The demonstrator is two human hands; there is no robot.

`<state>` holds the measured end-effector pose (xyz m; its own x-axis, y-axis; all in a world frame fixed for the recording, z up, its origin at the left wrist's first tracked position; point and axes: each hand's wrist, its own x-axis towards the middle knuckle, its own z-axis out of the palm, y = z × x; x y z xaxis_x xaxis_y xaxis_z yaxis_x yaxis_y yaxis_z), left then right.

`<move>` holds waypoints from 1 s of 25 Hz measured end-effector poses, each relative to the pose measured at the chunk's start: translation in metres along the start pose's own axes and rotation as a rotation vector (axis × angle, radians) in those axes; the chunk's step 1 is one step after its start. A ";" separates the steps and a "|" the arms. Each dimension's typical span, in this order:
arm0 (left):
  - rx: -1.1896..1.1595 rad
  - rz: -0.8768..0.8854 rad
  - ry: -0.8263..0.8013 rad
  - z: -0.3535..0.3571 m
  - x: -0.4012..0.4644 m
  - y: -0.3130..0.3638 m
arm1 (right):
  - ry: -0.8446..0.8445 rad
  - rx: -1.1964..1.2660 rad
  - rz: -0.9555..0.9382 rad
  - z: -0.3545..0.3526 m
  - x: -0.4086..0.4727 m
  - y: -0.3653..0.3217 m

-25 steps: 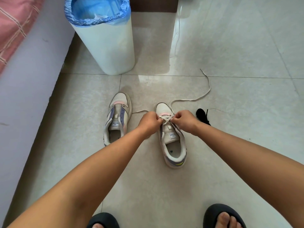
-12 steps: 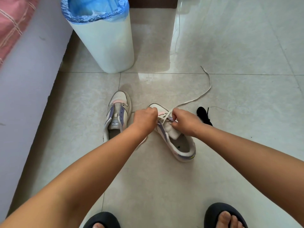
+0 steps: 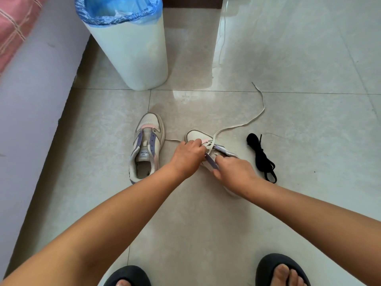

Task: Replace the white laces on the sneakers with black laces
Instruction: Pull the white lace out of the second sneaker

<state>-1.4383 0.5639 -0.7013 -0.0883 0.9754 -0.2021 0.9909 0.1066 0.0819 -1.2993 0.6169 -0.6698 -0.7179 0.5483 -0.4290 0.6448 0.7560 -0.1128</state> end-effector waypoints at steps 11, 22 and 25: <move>-0.157 0.002 -0.350 -0.015 -0.026 0.012 | 0.117 -0.025 0.042 -0.008 0.015 0.029; -1.122 -0.212 -0.517 -0.048 -0.045 -0.008 | 0.053 -0.034 0.072 -0.012 0.019 0.030; -0.998 -0.061 -0.535 -0.048 -0.052 0.000 | 0.033 -0.044 0.086 -0.015 0.020 0.029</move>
<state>-1.4384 0.5226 -0.6438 0.1587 0.7812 -0.6038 0.4416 0.4908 0.7511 -1.2986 0.6552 -0.6687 -0.6693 0.6223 -0.4060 0.6926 0.7204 -0.0375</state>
